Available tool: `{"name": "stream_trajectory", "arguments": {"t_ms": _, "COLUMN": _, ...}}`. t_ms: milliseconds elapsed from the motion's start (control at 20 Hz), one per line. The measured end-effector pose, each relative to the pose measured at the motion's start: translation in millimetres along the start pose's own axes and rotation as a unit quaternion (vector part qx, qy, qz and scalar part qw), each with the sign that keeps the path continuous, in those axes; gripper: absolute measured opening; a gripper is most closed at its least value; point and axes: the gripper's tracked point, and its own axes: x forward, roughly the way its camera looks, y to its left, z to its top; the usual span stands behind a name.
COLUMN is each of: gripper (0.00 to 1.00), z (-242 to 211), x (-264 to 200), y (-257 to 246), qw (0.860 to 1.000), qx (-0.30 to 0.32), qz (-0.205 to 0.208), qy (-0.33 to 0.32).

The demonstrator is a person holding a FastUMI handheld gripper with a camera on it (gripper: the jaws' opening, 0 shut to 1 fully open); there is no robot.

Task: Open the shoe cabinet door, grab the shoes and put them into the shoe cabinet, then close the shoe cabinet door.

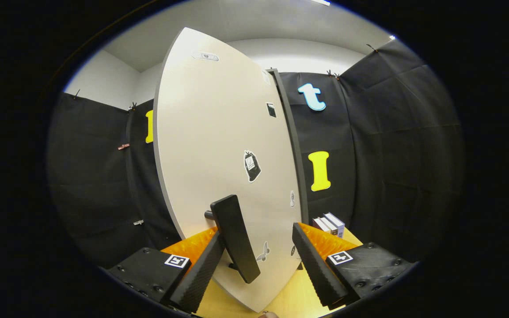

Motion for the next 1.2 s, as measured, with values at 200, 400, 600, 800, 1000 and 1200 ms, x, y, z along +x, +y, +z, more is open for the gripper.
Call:
{"name": "stream_trajectory", "arguments": {"t_ms": 200, "gripper": 0.98, "z": -5.9, "x": 20.1, "y": 25.8, "qw": 1.0, "qx": -0.001, "qz": 0.013, "qy": -0.001}}
{"name": "stream_trajectory", "arguments": {"t_ms": 400, "gripper": 0.98, "z": -12.5, "x": 42.5, "y": 56.5, "qw": 0.999, "qx": -0.019, "qz": 0.028, "qy": -0.001}}
{"name": "stream_trajectory", "arguments": {"t_ms": 600, "gripper": 0.98, "z": -20.8, "x": 66.8, "y": 89.2, "qw": 0.999, "qx": -0.013, "qz": 0.053, "qy": 0.004}}
{"name": "stream_trajectory", "arguments": {"t_ms": 800, "gripper": 0.98, "z": -27.2, "x": 85.1, "y": 117.7, "qw": 0.997, "qx": -0.011, "qz": 0.071, "qy": 0.008}}
{"name": "stream_trajectory", "arguments": {"t_ms": 1000, "gripper": 0.98, "z": -26.3, "x": 91.4, "y": 135.3, "qw": 0.996, "qx": -0.019, "qz": 0.085, "qy": -0.001}}
{"name": "stream_trajectory", "arguments": {"t_ms": 1200, "gripper": 0.98, "z": -23.6, "x": 94.5, "y": 145.9, "qw": 0.996, "qx": -0.029, "qz": 0.09, "qy": -0.006}}
